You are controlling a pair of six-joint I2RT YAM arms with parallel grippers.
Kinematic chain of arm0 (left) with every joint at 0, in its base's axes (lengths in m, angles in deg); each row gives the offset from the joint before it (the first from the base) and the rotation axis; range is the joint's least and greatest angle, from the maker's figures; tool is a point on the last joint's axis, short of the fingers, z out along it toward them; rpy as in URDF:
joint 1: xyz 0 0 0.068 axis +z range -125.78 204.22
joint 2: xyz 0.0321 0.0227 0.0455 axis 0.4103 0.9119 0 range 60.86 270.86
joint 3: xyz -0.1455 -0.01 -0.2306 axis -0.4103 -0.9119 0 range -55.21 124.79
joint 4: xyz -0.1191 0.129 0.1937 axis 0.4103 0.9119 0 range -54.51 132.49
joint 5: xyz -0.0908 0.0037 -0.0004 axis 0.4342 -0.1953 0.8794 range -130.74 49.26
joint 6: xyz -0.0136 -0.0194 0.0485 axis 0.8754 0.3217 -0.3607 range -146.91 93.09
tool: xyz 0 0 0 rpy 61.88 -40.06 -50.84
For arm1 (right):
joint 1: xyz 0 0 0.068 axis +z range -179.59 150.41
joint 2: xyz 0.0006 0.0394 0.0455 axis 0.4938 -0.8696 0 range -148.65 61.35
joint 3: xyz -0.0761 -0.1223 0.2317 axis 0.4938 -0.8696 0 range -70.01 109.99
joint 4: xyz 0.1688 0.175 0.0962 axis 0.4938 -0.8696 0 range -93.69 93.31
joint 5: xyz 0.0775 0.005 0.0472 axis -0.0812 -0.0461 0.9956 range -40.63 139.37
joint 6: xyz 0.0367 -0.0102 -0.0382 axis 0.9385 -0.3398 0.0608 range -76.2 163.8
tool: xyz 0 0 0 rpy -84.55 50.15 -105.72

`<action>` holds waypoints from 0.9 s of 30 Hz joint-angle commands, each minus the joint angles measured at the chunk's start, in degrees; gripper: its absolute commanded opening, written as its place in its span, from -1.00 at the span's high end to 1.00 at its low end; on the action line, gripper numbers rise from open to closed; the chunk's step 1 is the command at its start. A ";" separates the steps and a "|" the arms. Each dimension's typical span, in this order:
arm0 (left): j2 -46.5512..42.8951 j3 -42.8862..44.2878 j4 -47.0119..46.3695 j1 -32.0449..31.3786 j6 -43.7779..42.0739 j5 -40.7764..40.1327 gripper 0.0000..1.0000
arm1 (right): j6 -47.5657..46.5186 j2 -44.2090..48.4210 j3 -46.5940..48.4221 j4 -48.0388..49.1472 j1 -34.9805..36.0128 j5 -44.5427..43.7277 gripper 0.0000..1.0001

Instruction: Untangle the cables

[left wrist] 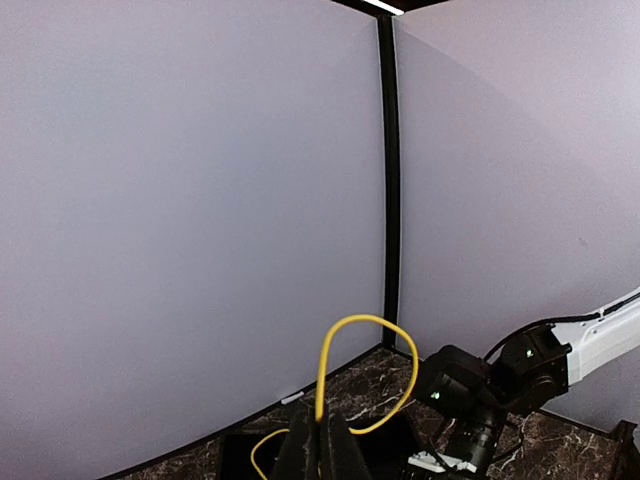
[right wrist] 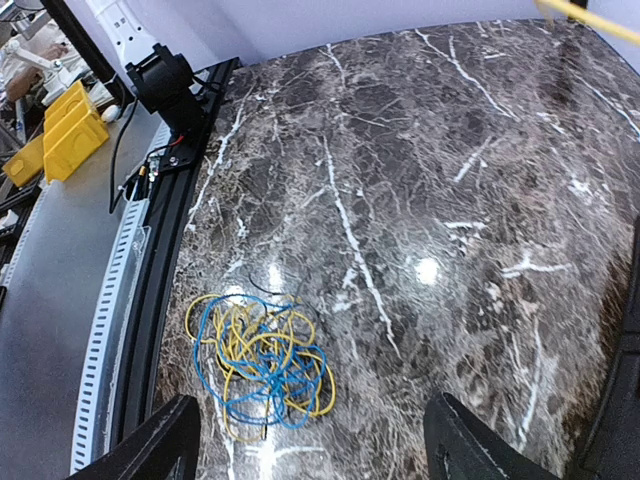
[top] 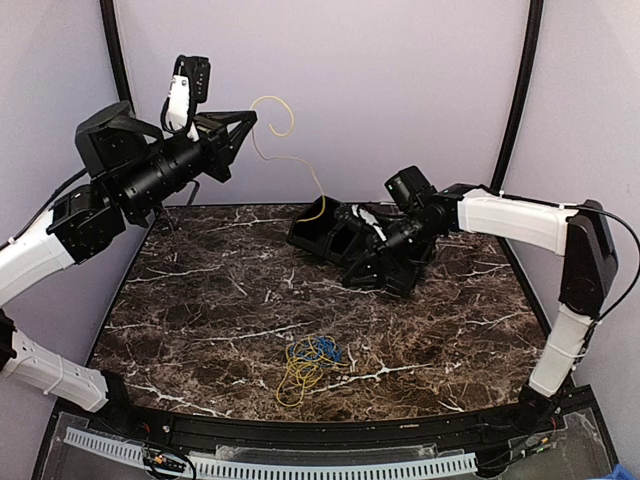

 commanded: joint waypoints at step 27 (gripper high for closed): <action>25.84 9.29 5.95 16.02 14.72 -5.73 1.00 | -0.16 30.73 -36.82 14.39 -28.37 -6.42 -0.60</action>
